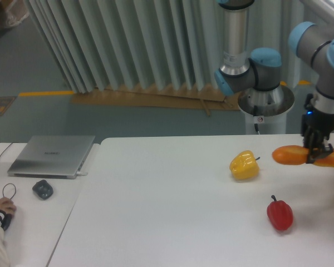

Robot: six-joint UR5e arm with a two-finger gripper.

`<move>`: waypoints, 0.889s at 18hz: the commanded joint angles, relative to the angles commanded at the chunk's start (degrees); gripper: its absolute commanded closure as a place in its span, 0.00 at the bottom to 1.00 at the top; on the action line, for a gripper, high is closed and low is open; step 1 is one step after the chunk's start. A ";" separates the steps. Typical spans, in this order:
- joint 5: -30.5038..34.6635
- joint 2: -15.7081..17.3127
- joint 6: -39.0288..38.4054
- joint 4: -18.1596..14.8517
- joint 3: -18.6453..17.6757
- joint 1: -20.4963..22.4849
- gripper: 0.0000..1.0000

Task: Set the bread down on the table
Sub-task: 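Carry the held bread loaf over the table toward the red pepper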

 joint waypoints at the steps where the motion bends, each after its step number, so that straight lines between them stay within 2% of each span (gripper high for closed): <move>1: 0.00 -0.44 -1.40 0.88 0.17 -0.79 0.63; 6: 0.18 -1.32 -6.94 1.58 0.00 -5.09 0.63; 10: 0.44 -4.22 -9.15 7.46 0.17 -6.33 0.64; 13: 1.66 -5.80 -8.89 8.35 0.26 -6.42 0.66; 16: 2.28 -7.30 -8.80 11.95 1.22 -6.33 0.67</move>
